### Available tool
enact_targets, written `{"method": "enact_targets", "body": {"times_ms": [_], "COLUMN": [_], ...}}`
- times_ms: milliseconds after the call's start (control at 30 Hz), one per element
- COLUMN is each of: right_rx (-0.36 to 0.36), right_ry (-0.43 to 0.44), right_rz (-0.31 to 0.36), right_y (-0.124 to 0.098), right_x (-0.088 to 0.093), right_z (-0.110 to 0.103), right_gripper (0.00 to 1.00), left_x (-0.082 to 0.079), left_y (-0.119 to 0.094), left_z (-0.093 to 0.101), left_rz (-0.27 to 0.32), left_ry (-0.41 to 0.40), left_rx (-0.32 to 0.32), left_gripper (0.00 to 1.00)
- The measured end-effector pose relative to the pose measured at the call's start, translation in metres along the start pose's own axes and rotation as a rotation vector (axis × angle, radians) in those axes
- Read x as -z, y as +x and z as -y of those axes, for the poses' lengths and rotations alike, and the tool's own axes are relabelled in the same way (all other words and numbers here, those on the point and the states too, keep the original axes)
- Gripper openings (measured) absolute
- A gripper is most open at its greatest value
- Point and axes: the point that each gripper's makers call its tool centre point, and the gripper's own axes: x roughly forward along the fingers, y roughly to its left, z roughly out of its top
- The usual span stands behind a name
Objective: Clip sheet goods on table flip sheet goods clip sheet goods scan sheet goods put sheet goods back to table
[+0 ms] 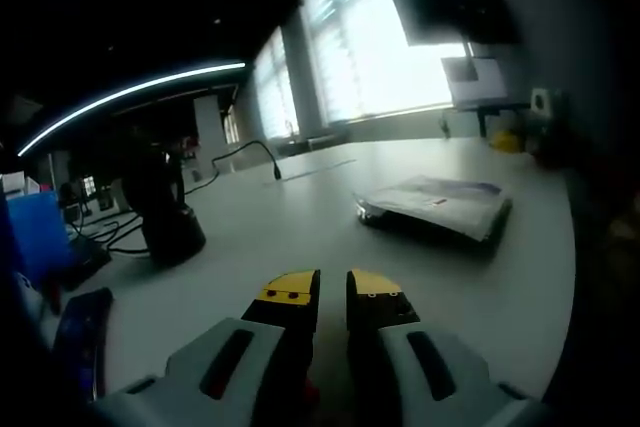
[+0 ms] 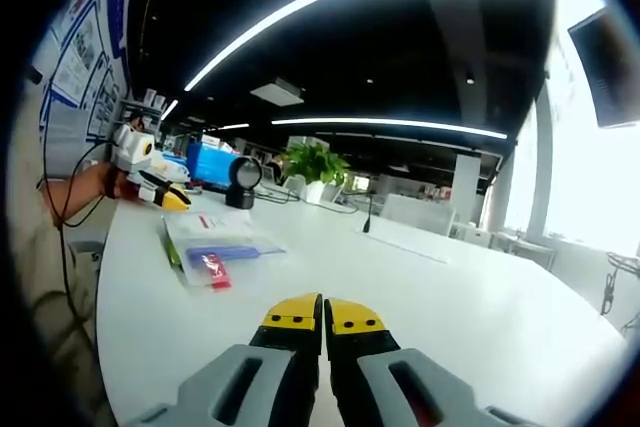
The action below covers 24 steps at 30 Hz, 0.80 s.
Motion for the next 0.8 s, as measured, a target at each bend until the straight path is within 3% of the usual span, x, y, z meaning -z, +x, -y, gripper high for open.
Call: {"method": "enact_targets", "body": {"times_ms": [800], "right_rx": [-0.001], "right_ry": [-0.002], "right_rz": [0.0], "right_y": [-0.0002], "right_x": [0.0005], "right_z": [0.0014], "right_gripper": [0.0], "left_x": [0.0001], "left_y": [-0.0004], "left_z": [0.0002], "left_rz": [-0.003], "left_ry": [-0.005], "left_rx": [0.0], "left_gripper": [0.04]}}
